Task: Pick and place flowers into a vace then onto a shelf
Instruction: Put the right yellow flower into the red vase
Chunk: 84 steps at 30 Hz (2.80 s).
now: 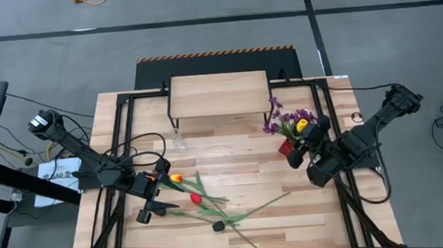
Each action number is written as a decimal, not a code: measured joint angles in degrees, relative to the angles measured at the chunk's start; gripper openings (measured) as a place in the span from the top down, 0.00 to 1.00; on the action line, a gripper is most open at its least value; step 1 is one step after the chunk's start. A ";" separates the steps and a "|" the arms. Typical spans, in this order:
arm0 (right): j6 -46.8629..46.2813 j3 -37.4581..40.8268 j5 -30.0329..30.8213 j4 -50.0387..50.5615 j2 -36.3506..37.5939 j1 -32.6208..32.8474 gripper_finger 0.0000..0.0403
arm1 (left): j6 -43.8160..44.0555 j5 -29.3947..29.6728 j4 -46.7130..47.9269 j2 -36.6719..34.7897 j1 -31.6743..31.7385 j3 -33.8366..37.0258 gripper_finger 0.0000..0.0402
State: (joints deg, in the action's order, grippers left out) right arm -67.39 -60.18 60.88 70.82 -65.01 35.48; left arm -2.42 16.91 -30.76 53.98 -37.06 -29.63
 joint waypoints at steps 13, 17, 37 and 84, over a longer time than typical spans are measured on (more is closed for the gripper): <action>4.66 -11.39 -8.79 8.80 0.19 4.01 0.65 | 0.02 0.02 0.00 0.00 0.00 0.00 0.52; 3.99 -15.10 -10.75 11.91 0.21 4.01 0.67 | 0.04 0.02 0.00 0.00 0.00 0.00 0.52; 0.06 -12.27 -13.23 14.22 -1.05 1.83 0.75 | 0.70 0.00 0.02 0.00 0.00 -0.02 0.52; 4.71 -17.05 -12.76 14.14 -1.06 6.02 0.36 | 1.34 0.00 0.39 0.00 0.01 -0.02 0.52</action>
State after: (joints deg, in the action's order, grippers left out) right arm -62.67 -77.22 48.12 84.97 -66.07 41.50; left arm -1.07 16.91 -30.37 53.98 -37.04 -29.65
